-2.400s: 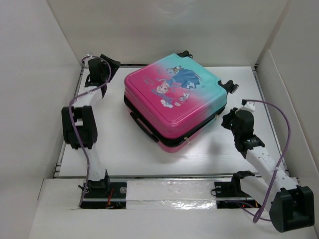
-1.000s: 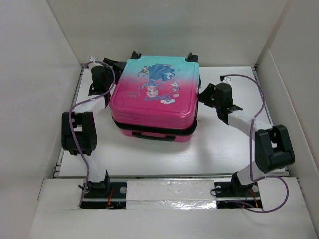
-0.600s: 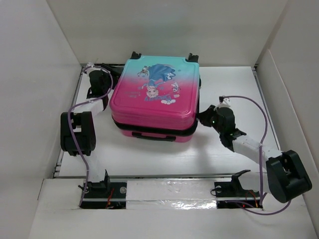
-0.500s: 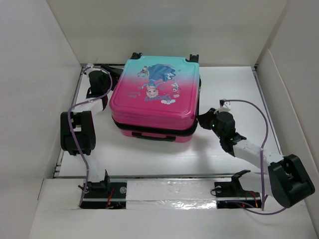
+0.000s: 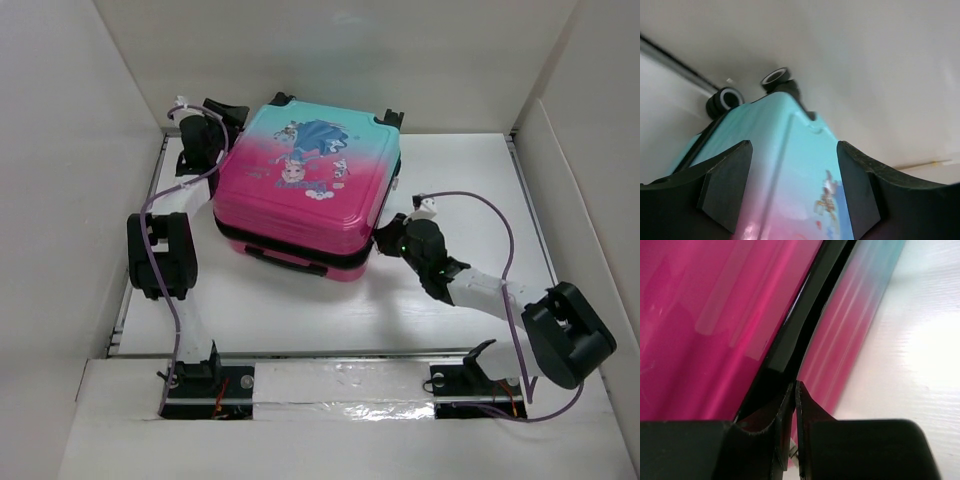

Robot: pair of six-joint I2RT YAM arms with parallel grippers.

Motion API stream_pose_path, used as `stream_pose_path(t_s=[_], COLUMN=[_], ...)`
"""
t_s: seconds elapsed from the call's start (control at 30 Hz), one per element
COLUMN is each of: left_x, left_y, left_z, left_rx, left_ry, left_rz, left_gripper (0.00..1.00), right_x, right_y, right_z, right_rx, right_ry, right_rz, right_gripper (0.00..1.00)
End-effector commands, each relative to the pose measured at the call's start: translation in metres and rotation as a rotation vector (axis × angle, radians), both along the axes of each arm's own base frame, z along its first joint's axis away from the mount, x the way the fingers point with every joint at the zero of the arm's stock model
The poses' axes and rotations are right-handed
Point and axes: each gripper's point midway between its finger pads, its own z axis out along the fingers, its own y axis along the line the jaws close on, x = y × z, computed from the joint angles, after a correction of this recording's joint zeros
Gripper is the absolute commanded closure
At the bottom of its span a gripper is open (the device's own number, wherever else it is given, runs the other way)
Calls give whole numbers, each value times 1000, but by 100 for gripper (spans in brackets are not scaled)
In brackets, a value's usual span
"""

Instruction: Pack the luggage

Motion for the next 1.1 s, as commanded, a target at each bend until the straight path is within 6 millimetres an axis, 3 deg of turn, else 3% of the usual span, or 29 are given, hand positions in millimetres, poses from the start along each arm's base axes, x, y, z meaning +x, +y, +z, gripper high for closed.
stream_pose_path(t_s=[0.0,0.1,0.13,0.2,0.23,0.3,0.33,0.4,0.43,0.47,0.5,0.53,0.57,0.6,0.63,0.67,0.7,0.73,0.8,0.97,1.0,1.07], left_x=[-18,-16,-19,-20,-27,-38,-56,-76,-105,-123,-140,-173,-191,-212,-238,-251,-262,-276,-289,-346,-357,-363], left_y=[-98,-98,-94,-77,-59,-40,-32,-16,-16,-25,-29,-33,-40,-60,-64,-71,-81,-82,-88,-117,-124,-122], left_z=[11,23,37,49,76,104,142,173,211,224,232,238,236,227,205,193,175,146,115,64,40,5], left_rx=[-72,-35,-13,32,63,93,111,175,181,206,207,193,173,134,115,104,92,103,133,142,154,200], left_ry=[33,24,2,-13,-69,-126,-195,-263,-346,-382,-409,-466,-491,-508,-527,-522,-498,-458,-395,-360,-315,-230], left_rz=[-272,-277,-265,-193,-136,-70,-33,58,74,70,71,44,8,-85,-126,-166,-211,-237,-282,-445,-481,-473], left_gripper=[35,35,35,35,35,35,35,38,41,46,57,66,74,88,93,98,100,100,100,100,100,100], right_x=[-7,-6,-6,-10,-11,-14,-16,-19,-22,-25,-27,-29,-35,-38,-42,-44,-52,-55,-63,-70,-71,-70], right_y=[66,62,57,43,36,24,15,4,0,-4,-7,-9,-12,-13,-13,-12,-9,-7,0,12,18,20], right_z=[42,35,33,24,19,15,15,14,22,19,21,24,27,30,32,35,37,39,41,43,48,51], right_rx=[136,116,108,74,48,23,19,-11,-13,-45,-60,-75,-105,-115,-125,-149,-142,-142,-153,-203,-204,-219], right_ry=[-58,-43,-43,-41,-36,-33,-38,-39,-62,-57,-62,-75,-96,-112,-129,-163,-184,-203,-257,-309,-336,-344], right_rz=[220,202,183,142,115,96,79,60,59,60,62,69,94,113,133,165,206,234,319,463,515,551], right_gripper=[86,84,84,80,79,77,77,75,76,76,79,82,89,92,96,100,100,100,100,100,100,89])
